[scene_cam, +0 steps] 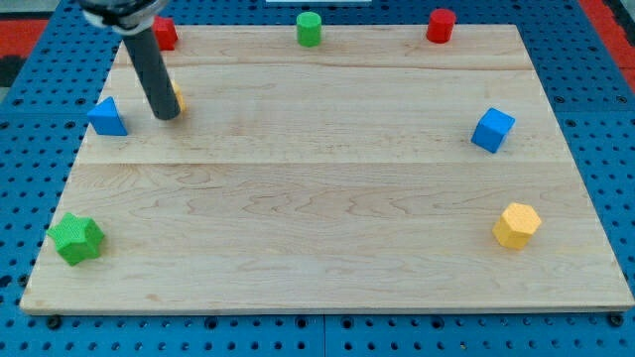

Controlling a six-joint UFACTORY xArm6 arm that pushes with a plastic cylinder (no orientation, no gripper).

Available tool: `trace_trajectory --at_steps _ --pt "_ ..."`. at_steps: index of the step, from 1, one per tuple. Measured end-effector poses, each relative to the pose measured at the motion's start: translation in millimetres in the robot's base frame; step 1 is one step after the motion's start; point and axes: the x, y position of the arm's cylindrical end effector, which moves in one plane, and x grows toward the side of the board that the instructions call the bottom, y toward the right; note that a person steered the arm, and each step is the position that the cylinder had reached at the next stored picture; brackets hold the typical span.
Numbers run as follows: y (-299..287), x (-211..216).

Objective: Point at the red star

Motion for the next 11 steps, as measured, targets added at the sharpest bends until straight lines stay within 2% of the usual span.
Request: trace_trajectory --at_steps 1,2,6,8,10,11 --pt "0.0 -20.9" --pt "-28.0 -13.6" --pt "-40.7 -20.7" --pt "-71.6 -20.7" --pt "-84.4 -114.6" --pt "-66.8 -139.2"
